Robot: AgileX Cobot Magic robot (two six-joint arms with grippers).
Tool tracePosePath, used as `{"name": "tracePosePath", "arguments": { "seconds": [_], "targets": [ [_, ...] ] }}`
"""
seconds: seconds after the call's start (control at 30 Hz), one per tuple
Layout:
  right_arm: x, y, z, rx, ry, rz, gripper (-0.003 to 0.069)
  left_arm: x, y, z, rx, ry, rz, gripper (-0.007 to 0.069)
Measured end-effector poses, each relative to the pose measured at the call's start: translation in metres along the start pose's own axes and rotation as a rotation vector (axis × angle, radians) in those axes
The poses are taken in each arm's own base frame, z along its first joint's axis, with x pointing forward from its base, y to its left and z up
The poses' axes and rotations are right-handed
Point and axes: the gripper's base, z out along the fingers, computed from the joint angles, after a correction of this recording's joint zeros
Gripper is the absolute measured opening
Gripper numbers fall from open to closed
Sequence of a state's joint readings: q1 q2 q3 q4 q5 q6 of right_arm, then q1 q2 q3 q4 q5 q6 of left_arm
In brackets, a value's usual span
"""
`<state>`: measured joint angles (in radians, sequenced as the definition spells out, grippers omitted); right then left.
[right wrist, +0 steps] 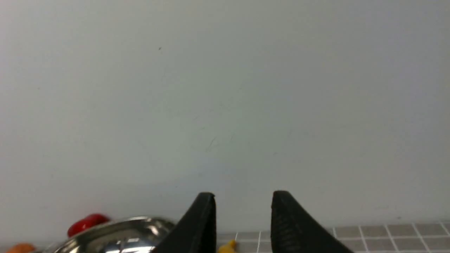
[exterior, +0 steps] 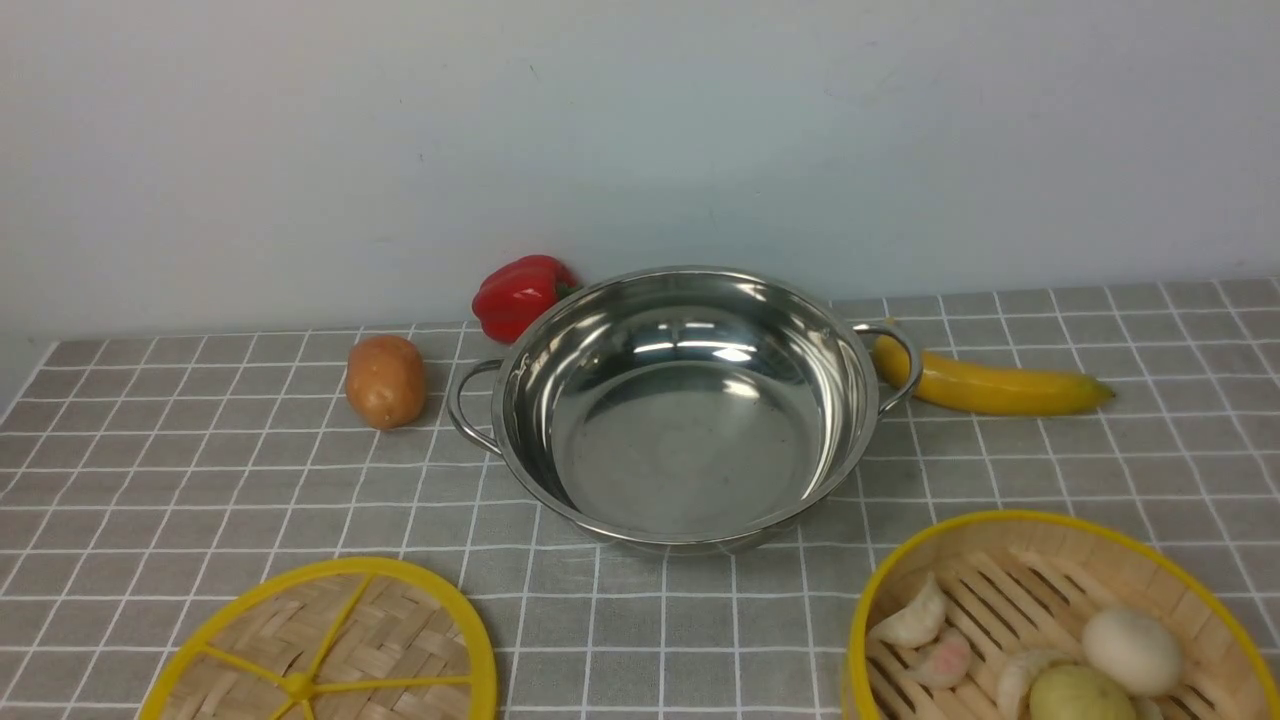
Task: Place the steamer in the pot on the grey tablecloth, and put the lid on the steamer.
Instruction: 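Reach for and grasp the rim of the bamboo steamer holding the buns with the right gripper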
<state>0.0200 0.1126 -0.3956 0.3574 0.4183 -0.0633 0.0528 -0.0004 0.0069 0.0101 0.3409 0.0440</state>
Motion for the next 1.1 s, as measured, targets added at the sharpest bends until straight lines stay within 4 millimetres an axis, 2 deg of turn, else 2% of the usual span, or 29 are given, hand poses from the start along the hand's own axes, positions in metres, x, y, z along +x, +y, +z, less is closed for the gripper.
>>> {"name": "tracePosePath", "arguments": {
  "seconds": [0.17, 0.43, 0.63, 0.7, 0.73, 0.9, 1.1],
  "targets": [
    [-0.018, 0.014, 0.005, -0.051, 0.235, 0.049, 0.0243, 0.000, 0.000, 0.000, 0.000, -0.001, 0.000, 0.0243],
    [-0.018, 0.028, 0.024, -0.165, 0.365, 0.253, 0.0243, 0.000, 0.000, 0.000, 0.000, -0.001, 0.000, 0.0243],
    [-0.020, 0.046, 0.038, -0.393, 0.559, 0.104, 0.0243, 0.000, 0.000, 0.000, 0.000, -0.001, 0.000, 0.0243],
    [-0.021, 0.051, 0.050, -0.464, 0.677, 0.068, 0.0243, 0.000, 0.000, 0.000, 0.000, -0.001, 0.000, 0.0243],
    [-0.022, 0.051, 0.050, -0.473, 0.689, 0.065, 0.0243, 0.000, 0.000, 0.000, 0.000, -0.001, 0.000, 0.0243],
    [-0.019, 0.046, 0.086, -0.477, 0.896, 0.010, 0.0243, 0.000, 0.000, 0.000, 0.000, -0.001, 0.000, 0.0243],
    [-0.019, 0.038, 0.124, -0.429, 1.009, -0.112, 0.0243, 0.000, 0.000, 0.000, 0.000, -0.001, 0.000, 0.0243]
  ]
}}
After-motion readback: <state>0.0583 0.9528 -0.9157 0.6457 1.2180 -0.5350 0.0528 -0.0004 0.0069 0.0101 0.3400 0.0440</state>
